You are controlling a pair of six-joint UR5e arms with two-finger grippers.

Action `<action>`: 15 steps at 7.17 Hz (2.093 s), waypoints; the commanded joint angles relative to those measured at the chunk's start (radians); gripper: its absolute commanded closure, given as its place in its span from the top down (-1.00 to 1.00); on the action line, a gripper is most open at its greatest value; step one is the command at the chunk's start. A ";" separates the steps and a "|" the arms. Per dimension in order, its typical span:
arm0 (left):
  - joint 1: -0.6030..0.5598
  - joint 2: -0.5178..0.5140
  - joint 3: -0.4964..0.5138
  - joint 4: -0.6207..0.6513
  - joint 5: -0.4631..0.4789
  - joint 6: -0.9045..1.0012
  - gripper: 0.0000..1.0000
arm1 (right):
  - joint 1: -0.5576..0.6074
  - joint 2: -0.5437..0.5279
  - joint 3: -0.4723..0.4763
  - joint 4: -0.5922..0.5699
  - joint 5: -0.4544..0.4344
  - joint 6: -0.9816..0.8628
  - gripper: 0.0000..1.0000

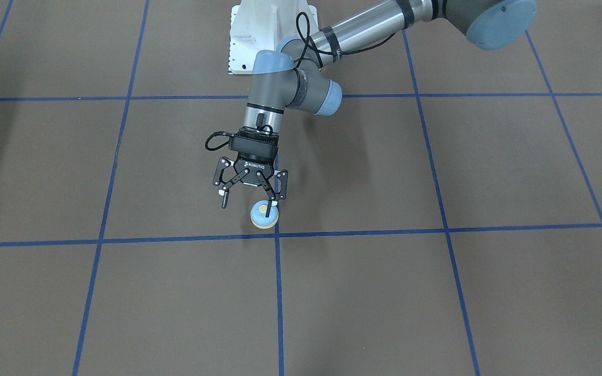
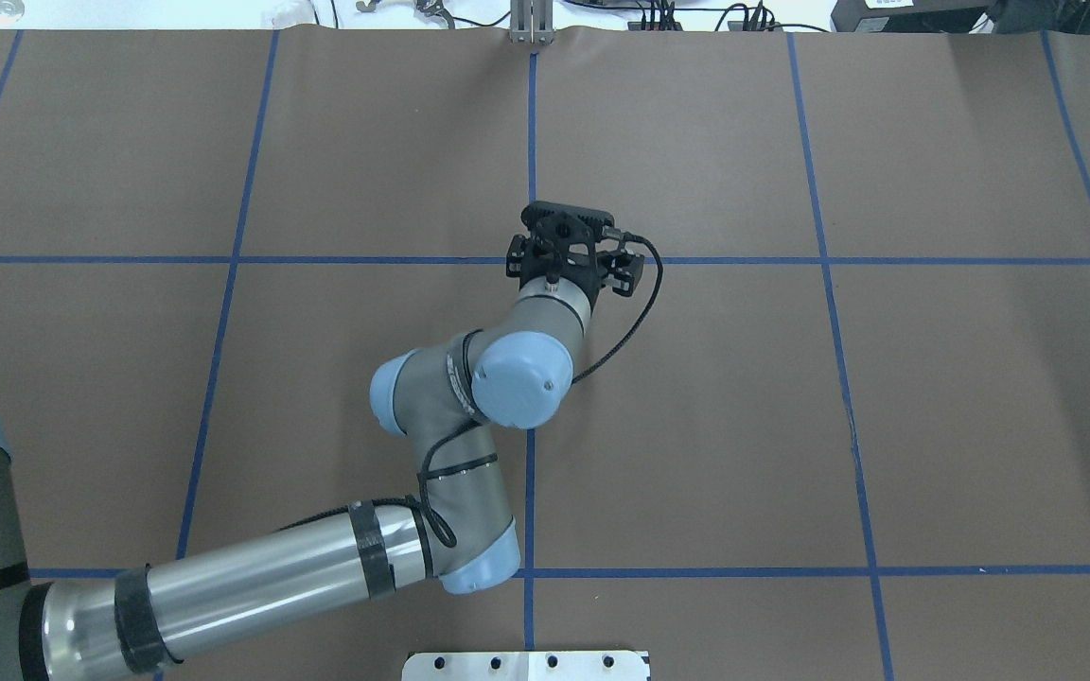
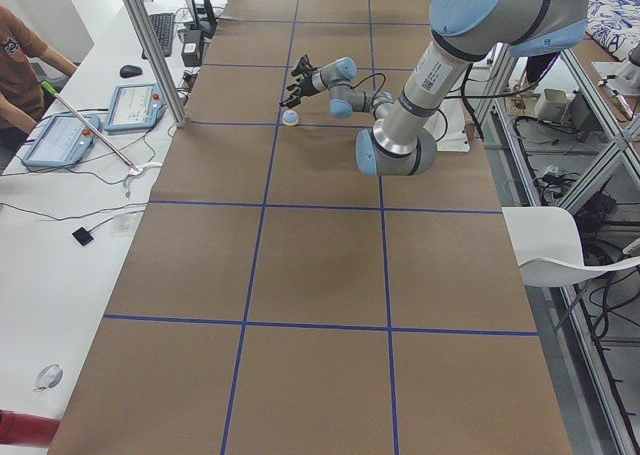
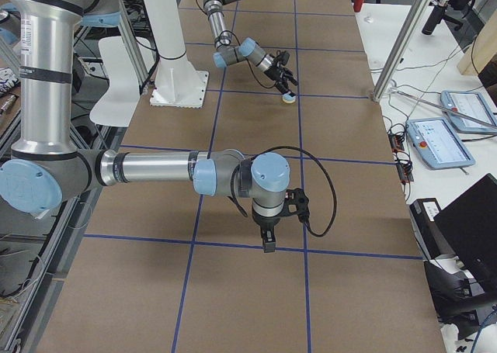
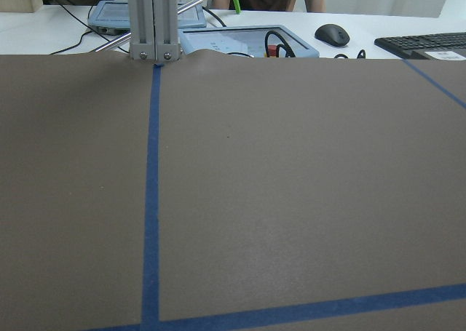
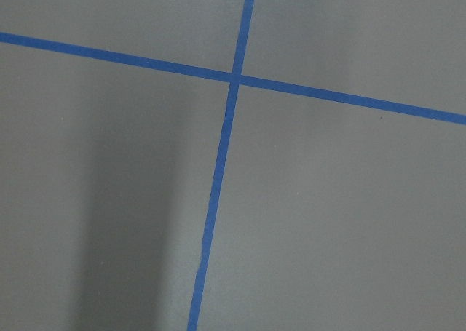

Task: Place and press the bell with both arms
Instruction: 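Set the bell at centre, withdraw left gripper while right arm approaches, then move the right gripper above the bell while the left arm retreats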

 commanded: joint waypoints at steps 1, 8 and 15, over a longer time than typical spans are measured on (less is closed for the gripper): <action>-0.199 0.001 -0.046 0.182 -0.338 0.040 1.00 | -0.019 0.071 0.025 -0.003 -0.017 -0.001 1.00; -0.663 0.407 -0.131 0.252 -0.966 0.591 1.00 | -0.574 0.525 0.006 0.006 -0.126 0.855 1.00; -0.803 0.728 -0.363 0.266 -1.126 0.719 1.00 | -0.839 0.829 -0.160 0.027 -0.143 1.272 -1.00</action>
